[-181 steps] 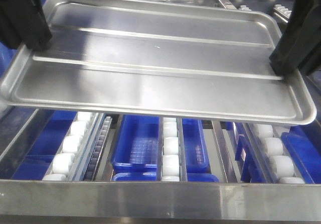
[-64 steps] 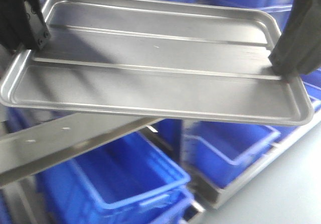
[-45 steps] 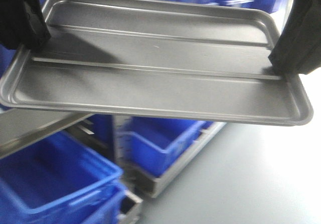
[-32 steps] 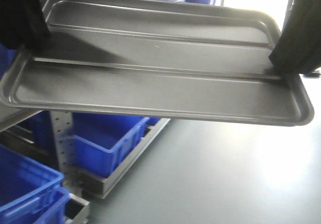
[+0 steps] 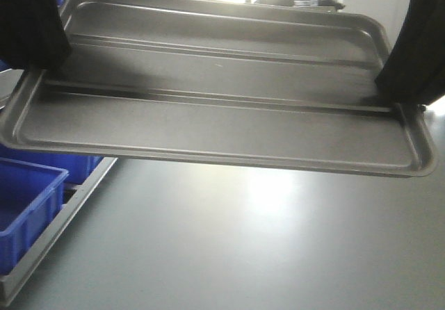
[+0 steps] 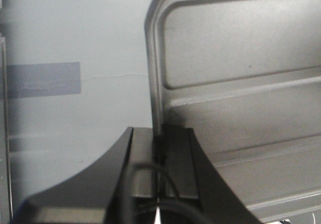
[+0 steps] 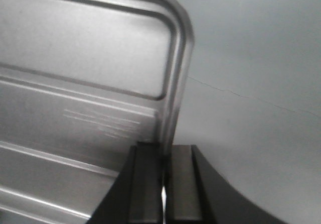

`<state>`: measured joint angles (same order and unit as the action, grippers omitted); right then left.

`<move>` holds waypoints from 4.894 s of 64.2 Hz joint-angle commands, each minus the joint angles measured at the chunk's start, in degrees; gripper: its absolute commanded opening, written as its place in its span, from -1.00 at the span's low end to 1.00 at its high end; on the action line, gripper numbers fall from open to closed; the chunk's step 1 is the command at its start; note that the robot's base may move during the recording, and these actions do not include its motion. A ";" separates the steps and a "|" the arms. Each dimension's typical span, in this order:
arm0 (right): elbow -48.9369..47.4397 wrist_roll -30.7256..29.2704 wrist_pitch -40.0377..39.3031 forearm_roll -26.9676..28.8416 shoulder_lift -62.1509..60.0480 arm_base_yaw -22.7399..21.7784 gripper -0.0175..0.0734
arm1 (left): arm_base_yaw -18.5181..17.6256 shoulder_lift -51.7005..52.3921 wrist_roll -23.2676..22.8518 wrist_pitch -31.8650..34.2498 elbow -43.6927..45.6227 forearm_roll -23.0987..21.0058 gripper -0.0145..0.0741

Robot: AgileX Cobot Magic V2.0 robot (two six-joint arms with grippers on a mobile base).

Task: Grab silver tray and stack on right shelf
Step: 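Hold the tray level with both grippers while the base drives to another shelf, then carry the tray with both grippers over the larger grey-blue tray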

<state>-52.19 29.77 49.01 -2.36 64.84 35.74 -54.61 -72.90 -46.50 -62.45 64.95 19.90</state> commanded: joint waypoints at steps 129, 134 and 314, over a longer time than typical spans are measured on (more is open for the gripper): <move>-1.81 -1.08 -3.41 -1.81 -1.53 -0.15 -0.49 | -0.59 1.56 1.87 -1.61 1.32 1.72 -0.88; -1.81 -1.08 -3.41 -1.81 -1.53 -0.27 -0.49 | -0.59 1.56 1.87 -1.61 1.32 1.84 -0.88; -1.81 -1.08 -3.35 -1.81 -1.48 -0.27 -0.49 | -0.59 1.56 1.87 -1.61 1.32 2.07 -0.88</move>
<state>-52.19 29.77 49.01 -2.36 64.84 35.74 -54.71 -72.87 -46.50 -62.62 64.95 19.92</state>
